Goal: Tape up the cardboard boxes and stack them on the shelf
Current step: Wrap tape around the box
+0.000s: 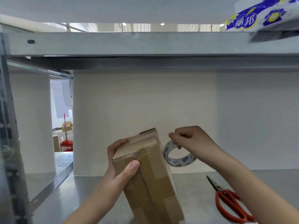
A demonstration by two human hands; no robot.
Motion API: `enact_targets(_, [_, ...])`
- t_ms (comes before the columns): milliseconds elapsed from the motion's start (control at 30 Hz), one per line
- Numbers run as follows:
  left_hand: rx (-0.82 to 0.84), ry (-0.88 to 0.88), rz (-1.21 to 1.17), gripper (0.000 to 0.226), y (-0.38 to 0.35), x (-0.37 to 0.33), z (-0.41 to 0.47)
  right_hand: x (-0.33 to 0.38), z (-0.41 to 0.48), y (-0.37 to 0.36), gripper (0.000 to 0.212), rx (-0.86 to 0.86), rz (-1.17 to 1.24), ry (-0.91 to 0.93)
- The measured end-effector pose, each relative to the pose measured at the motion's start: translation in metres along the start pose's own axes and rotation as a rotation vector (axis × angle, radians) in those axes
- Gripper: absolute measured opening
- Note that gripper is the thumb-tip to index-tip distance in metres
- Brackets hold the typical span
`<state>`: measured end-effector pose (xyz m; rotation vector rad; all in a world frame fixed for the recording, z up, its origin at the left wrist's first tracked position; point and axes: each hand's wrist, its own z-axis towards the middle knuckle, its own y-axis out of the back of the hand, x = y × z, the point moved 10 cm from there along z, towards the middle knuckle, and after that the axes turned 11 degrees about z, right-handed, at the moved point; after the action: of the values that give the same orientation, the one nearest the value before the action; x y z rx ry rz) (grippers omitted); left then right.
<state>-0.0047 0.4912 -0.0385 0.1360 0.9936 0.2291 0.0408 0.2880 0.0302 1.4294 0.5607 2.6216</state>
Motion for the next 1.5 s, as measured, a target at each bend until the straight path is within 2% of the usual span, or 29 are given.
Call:
enact_targets(67, [0.017,0.057,0.104,0.108,0.023,0.008,-0.003,0.012,0.010,-0.008,0.040,-0.059,0.056,0.021])
enact_targets(167, [0.076,0.152,0.314,0.092,0.063,0.022,-0.017,0.010,0.025,-0.022,0.032,-0.113,0.264,-0.021])
enact_targets(267, [0.083,0.255,0.456,0.086,0.091,0.040,-0.036,0.004,0.030,-0.065,0.049,0.021,0.397,-0.099])
enact_targets(333, [0.109,0.291,0.478,0.088,0.100,0.048,-0.045,0.009,0.031,-0.087,0.050,0.039,0.462,-0.086])
enact_targets(433, [0.310,0.436,0.532,0.068,0.092,0.064,-0.067,0.009,0.035,-0.104,0.053,-0.013,0.426,-0.051])
enact_targets(500, [0.366,0.454,0.583,0.068,0.093,0.067,-0.080,0.001,0.033,-0.124,0.052,0.088,0.379,-0.088])
enact_targets(600, [0.131,0.424,0.626,0.066,0.127,0.046,-0.076,0.000,0.029,-0.142,0.056,0.231,0.396,-0.094])
enact_targets(633, [0.015,0.389,0.630,0.054,0.140,0.034,-0.069,0.001,0.029,-0.144,0.057,0.246,0.384,-0.093])
enact_targets(700, [-0.174,0.227,0.634,0.011,0.148,-0.002,-0.050,-0.002,0.031,-0.147,0.059,0.260,0.353,-0.127])
enact_targets(767, [-0.179,0.098,0.711,0.024,0.123,-0.034,-0.025,-0.004,0.033,-0.150,0.056,0.267,0.335,-0.150])
enact_targets(867, [-0.014,0.084,0.774,0.034,0.069,-0.024,0.009,-0.003,0.032,-0.150,0.046,0.279,0.398,-0.152])
enact_targets(967, [0.110,0.176,0.727,0.080,0.031,0.003,0.023,-0.007,0.031,-0.138,0.044,0.260,0.420,-0.150])
enact_targets(1000, [0.157,0.179,0.758,0.086,0.024,0.011,0.022,-0.007,0.031,-0.133,0.044,0.262,0.411,-0.147])
enact_targets(1100, [0.298,0.184,0.904,0.082,0.015,0.021,0.016,-0.005,0.034,-0.115,0.044,0.288,0.398,-0.163])
enact_targets(1233, [0.398,0.294,1.075,0.077,0.015,0.035,0.018,-0.003,0.032,-0.075,0.046,0.241,0.252,-0.187])
enact_targets(1400, [0.561,0.254,1.148,0.061,0.006,0.036,0.017,0.007,0.007,-0.017,0.043,0.179,0.065,-0.195])
enact_targets(1500, [0.638,0.314,1.127,0.089,0.007,0.040,0.014,0.000,-0.015,-0.001,0.044,0.220,-0.086,-0.241])
